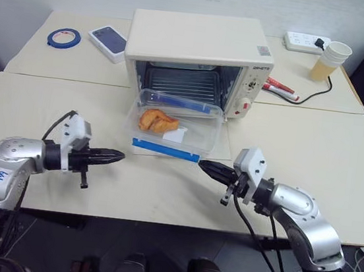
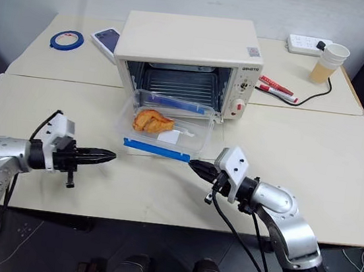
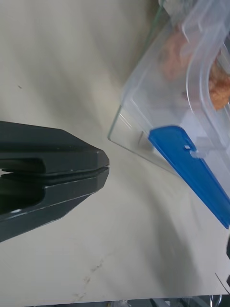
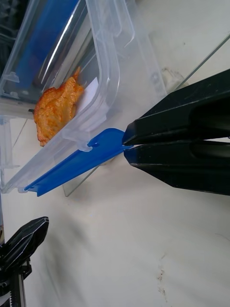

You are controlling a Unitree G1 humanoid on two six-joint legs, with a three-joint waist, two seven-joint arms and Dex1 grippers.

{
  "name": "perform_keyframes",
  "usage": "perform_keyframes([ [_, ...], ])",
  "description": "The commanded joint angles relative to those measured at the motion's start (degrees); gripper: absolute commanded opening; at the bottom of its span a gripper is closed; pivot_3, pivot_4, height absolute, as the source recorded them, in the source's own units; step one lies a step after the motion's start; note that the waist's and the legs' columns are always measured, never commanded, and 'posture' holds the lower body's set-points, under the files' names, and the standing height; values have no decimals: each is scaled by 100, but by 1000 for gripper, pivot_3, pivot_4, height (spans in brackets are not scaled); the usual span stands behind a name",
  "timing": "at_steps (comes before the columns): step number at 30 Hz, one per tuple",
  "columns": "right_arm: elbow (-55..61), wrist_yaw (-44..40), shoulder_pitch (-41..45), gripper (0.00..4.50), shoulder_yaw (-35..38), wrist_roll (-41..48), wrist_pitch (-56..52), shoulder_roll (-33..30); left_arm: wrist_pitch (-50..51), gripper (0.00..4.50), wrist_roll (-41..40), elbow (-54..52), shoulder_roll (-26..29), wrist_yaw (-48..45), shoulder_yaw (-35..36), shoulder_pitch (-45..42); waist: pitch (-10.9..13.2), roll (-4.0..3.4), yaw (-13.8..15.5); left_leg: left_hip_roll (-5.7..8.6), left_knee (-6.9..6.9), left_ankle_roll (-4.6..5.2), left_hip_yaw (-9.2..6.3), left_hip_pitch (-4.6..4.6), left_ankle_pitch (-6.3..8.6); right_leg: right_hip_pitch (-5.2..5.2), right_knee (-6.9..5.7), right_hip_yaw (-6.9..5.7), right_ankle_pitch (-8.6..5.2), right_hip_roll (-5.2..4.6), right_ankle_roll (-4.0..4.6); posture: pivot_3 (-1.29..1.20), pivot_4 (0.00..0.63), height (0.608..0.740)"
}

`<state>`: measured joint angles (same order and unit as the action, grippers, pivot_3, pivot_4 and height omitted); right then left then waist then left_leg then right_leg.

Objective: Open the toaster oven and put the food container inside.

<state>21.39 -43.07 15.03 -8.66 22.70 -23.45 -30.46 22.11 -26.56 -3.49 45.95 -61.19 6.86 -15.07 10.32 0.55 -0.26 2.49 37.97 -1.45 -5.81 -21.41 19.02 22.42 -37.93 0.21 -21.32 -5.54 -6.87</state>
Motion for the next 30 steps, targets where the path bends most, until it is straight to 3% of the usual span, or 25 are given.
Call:
perform_keyframes([
  [1,-135,-6,309,80,-125,79,-197,256,107,0,177,-272,-191,406,-170,-141,0,0,-1,-1,0,0,0,0,0,0,0,-1,0,1,0,0,150,740],
  [17,-2392,-132,1951,80,174,-581,614,447,-141,0,813,597,-1755,2318,-265,-1341,0,0,-19,3,8,0,5,0,-1,5,-10,-48,2,5,-3,0,150,740],
  [30,-5851,93,3907,80,299,-1478,2650,1000,-859,0,1210,1684,-2434,2911,-266,-2070,0,0,-172,24,22,2,-1,-6,-5,8,-41,-67,3,2,-5,0,150,740],
])
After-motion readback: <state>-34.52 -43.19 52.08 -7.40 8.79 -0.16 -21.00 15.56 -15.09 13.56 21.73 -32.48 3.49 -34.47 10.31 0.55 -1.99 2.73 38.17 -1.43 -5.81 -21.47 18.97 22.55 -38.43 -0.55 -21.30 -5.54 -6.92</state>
